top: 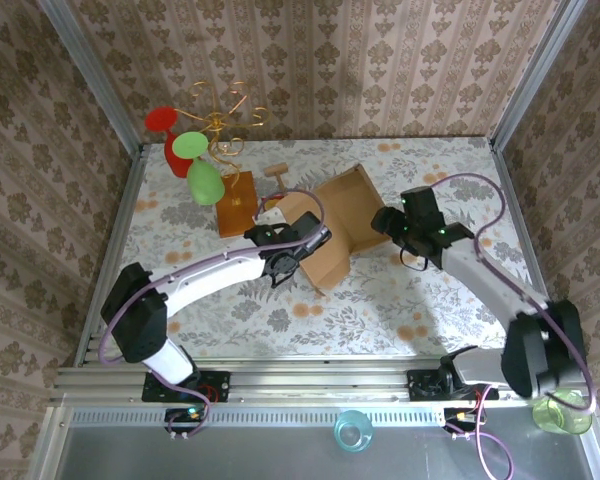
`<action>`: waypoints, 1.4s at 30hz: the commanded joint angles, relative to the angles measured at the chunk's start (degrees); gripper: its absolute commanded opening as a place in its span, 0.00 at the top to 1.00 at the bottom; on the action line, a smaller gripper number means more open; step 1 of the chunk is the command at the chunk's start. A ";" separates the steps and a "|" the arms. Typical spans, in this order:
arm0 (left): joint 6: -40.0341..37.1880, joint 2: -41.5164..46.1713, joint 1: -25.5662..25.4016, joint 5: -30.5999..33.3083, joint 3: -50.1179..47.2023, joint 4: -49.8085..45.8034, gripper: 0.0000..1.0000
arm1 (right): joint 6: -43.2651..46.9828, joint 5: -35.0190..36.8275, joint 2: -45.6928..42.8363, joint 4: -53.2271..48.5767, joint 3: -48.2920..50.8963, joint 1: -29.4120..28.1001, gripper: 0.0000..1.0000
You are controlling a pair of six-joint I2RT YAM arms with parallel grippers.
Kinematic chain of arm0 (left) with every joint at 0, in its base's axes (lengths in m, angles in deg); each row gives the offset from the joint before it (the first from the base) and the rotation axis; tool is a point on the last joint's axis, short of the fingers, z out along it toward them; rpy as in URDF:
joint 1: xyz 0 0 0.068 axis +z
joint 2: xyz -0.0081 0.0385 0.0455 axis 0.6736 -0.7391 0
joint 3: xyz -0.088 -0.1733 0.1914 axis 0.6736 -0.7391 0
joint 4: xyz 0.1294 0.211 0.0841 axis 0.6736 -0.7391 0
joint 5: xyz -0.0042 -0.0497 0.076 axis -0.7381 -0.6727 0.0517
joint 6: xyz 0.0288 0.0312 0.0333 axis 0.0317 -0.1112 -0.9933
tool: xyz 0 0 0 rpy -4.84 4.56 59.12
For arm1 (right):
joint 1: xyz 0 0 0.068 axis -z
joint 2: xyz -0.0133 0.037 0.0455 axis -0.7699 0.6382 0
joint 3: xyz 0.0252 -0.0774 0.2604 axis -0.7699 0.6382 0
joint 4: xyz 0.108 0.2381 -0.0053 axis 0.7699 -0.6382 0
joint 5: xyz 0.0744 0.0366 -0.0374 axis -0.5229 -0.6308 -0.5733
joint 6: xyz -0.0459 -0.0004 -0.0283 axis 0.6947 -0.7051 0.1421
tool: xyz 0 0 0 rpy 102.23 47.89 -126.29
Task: Fold the paper box
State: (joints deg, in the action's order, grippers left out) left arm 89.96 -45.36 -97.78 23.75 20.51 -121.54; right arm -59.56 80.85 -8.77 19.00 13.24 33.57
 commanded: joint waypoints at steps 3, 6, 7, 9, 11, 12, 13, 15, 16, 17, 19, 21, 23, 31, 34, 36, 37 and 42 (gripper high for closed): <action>-20.50 -5.38 1.69 6.20 10.96 -11.44 1.00 | 1.33 -4.76 -9.17 -4.78 1.80 0.21 0.16; -32.26 -9.17 1.82 8.61 18.61 -15.92 1.00 | 3.98 -5.37 -13.98 -1.92 3.18 0.73 0.18; -35.21 -10.37 1.78 9.71 21.11 -17.63 1.00 | 5.87 -5.84 -15.06 -0.44 3.72 0.88 0.20; -43.37 -11.73 1.42 11.17 23.59 -17.28 1.00 | 9.62 -7.11 -16.16 1.84 4.08 1.29 0.27; -51.13 -12.22 0.89 13.51 24.88 -15.91 1.00 | 14.03 -10.18 -17.00 6.57 5.37 1.96 0.30; -54.17 -12.32 0.52 14.75 25.45 -15.49 1.00 | 16.00 -11.50 -17.23 9.01 5.84 2.18 0.34; -57.36 -12.40 0.16 16.57 26.00 -15.11 1.00 | 18.39 -12.54 -17.57 11.22 6.59 2.27 0.38; -64.41 -12.40 -0.57 18.70 26.89 -13.80 1.00 | 22.80 -13.82 -18.44 15.90 8.58 2.37 0.41; -67.97 -12.40 -0.93 20.50 27.03 -12.70 1.00 | 25.04 -13.76 -18.80 19.24 10.07 2.46 0.43; -71.45 -12.54 -1.30 21.65 27.43 -11.86 1.00 | 27.80 -14.35 -19.01 23.19 11.83 2.70 0.44; -77.84 -13.05 -1.72 23.27 28.05 -9.89 1.00 | 33.83 -17.87 -18.90 33.18 16.25 3.23 0.45; -83.96 -13.90 -1.99 24.25 28.73 -8.33 1.00 | 33.48 -22.78 -16.68 43.64 20.06 5.63 0.45; -90.13 -14.33 -2.09 24.53 28.30 -6.02 1.00 | 33.24 -25.40 -12.14 52.02 21.20 6.89 0.47; -105.91 -10.39 -2.19 17.45 21.15 3.05 1.00 | 43.93 -31.73 0.90 59.60 19.09 5.81 0.41; -108.88 -8.15 -2.35 13.98 18.95 3.91 1.00 | 49.42 -30.42 2.70 59.31 18.85 4.10 0.40; -110.22 -6.79 -2.30 12.23 17.86 3.91 1.00 | 52.48 -30.86 3.93 59.63 18.66 3.25 0.39; -110.65 -6.34 -2.30 11.70 17.38 3.94 1.00 | 53.54 -30.48 4.58 59.88 18.48 2.86 0.38; -112.59 -3.19 -2.91 7.39 12.52 4.93 1.00 | 58.95 -28.97 8.37 59.19 16.77 0.34 0.36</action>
State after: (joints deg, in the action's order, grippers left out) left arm -19.26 -51.39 -99.88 35.16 35.49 -117.78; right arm -6.91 51.65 -2.04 76.11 32.36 35.12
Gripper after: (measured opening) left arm 0.049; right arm 0.634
